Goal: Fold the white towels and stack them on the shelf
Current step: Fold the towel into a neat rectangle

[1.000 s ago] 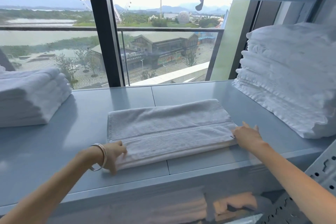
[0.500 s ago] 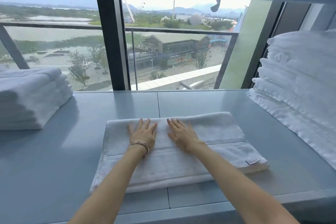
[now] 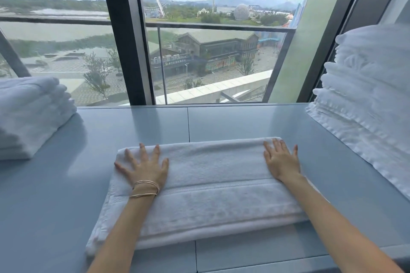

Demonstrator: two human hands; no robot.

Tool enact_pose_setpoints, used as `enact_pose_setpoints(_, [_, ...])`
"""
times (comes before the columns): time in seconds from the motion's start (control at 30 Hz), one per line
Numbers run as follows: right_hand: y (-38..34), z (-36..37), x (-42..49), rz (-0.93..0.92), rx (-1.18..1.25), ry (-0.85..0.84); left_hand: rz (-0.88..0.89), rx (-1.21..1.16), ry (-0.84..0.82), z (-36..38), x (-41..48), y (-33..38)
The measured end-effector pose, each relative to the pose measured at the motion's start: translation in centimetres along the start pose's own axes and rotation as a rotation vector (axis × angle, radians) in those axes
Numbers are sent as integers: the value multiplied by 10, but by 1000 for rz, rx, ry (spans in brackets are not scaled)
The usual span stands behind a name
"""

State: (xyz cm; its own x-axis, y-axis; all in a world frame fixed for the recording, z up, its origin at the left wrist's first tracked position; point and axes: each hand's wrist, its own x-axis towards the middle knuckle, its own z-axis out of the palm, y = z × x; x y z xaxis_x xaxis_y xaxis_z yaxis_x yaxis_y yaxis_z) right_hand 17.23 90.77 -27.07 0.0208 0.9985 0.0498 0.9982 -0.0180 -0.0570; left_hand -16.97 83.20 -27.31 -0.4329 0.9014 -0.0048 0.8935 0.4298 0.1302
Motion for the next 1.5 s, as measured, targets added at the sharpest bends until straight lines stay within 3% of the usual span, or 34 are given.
enact_pose_setpoints(0.1, [-39,0,-8,-208,87,102,344,-4,-36,4,-22,32])
enact_pose_setpoints(0.13, [-57,1,-13,-321,130,58,460,14,-65,5,-29,45])
enact_pose_setpoints(0.2, [-94,3,-22,-473,150,-58,521,23,-108,7,-30,62])
enact_pose_setpoints(0.33, [-105,12,-20,-460,150,-15,321,-6,-98,4,-12,44])
enact_pose_setpoints(0.47, [-73,13,-15,-316,244,242,110,-51,31,4,-7,7])
enact_pose_setpoints(0.63, [-61,13,-16,-194,122,21,-77,-61,-13,4,-5,9])
enact_pose_setpoints(0.8, [-61,13,-16,-170,87,-18,-249,-188,72,-1,-1,-1])
enact_pose_setpoints(0.9, [-59,12,-12,-217,77,-24,-212,-191,145,-5,0,-18])
enact_pose_setpoints(1.07, [-60,10,-5,-248,62,-5,-50,42,200,-3,6,-34])
enact_pose_setpoints(1.17, [-70,7,-10,-489,135,83,255,24,169,-2,1,-15])
enact_pose_setpoints(1.23, [-73,6,-12,-609,155,2,354,-8,38,1,-3,-1])
enact_pose_setpoints(1.3, [-68,5,-12,-557,187,-62,316,-18,-49,2,1,-1])
enact_pose_setpoints(1.5, [-34,3,-15,-313,129,-95,179,0,-49,-3,7,-27])
